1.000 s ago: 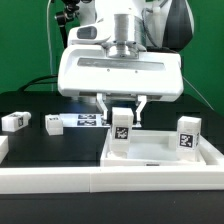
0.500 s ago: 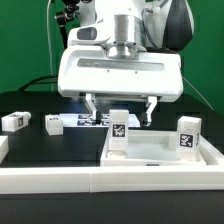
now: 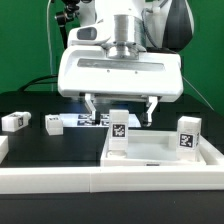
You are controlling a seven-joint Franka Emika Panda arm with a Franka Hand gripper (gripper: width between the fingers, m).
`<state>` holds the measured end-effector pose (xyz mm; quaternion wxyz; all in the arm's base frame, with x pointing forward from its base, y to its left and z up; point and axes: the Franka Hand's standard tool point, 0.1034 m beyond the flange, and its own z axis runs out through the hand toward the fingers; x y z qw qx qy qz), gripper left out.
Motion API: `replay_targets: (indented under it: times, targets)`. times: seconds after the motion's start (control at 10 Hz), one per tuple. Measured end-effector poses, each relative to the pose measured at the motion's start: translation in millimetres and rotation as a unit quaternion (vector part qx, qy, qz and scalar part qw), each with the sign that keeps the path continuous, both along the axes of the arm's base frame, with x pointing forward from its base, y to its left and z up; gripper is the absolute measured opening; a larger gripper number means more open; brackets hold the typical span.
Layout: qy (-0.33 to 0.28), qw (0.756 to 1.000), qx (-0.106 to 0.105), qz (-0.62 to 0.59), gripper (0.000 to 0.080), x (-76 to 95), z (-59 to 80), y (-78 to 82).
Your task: Assemble square table
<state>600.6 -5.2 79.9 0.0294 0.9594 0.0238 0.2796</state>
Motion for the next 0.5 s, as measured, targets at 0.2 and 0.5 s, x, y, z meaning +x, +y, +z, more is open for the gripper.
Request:
replay_targets:
  times: [0.2,0.5]
  targets:
    - [0.010,1.000,0.006,0.002,0.0649,0.6,8.0,1.3]
    - [0.020,1.000,0.012,0.004,0.0649,-0.7,15.5,2.1]
